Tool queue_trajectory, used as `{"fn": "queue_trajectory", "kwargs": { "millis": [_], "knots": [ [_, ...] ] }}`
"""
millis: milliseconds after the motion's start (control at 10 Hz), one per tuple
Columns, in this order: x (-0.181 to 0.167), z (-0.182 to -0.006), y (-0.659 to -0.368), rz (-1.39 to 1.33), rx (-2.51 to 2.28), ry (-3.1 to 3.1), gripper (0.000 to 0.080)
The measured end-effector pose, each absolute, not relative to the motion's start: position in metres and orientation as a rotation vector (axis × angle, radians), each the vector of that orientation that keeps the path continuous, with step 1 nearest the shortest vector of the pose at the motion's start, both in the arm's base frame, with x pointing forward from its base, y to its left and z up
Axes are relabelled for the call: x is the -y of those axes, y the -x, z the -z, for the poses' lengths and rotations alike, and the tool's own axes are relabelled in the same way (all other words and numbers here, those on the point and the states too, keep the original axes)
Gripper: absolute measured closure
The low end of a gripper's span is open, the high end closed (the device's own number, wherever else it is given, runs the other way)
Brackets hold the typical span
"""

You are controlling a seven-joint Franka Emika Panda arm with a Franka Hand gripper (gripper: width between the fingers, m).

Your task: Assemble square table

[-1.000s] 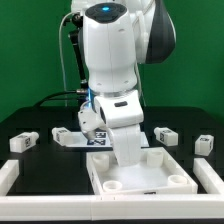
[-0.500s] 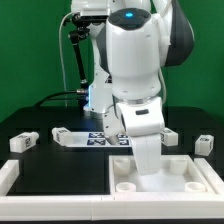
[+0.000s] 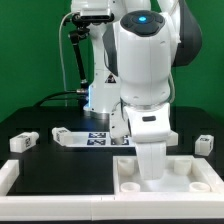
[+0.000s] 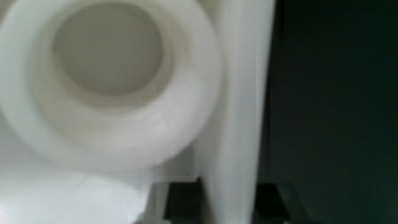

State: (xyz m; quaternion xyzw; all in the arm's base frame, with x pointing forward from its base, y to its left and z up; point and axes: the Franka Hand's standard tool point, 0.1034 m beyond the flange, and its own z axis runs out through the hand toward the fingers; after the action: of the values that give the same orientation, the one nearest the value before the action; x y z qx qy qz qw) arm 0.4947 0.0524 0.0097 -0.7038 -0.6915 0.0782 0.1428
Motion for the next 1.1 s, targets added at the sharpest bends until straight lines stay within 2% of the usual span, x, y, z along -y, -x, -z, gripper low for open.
{"fn": "queue_trajectory", "kwargs": {
  "millis": [200, 300, 400, 600, 1100],
  "knots": [
    [-0.0524, -0.0092, -0.4941, -0.226, 1.993, 2.031, 0.0701],
    [-0.0523, -0.0111, -0.4953, -0.223, 1.995, 2.033, 0.0453],
    [-0.0522, -0.0129, -0.4966, -0.22, 1.998, 2.035, 0.0453],
    [-0.052, -0.0157, -0.4986, -0.216, 2.002, 2.038, 0.0188],
    [-0.0519, -0.0164, -0.4994, -0.214, 2.003, 2.04, 0.0152]
  ]
}}
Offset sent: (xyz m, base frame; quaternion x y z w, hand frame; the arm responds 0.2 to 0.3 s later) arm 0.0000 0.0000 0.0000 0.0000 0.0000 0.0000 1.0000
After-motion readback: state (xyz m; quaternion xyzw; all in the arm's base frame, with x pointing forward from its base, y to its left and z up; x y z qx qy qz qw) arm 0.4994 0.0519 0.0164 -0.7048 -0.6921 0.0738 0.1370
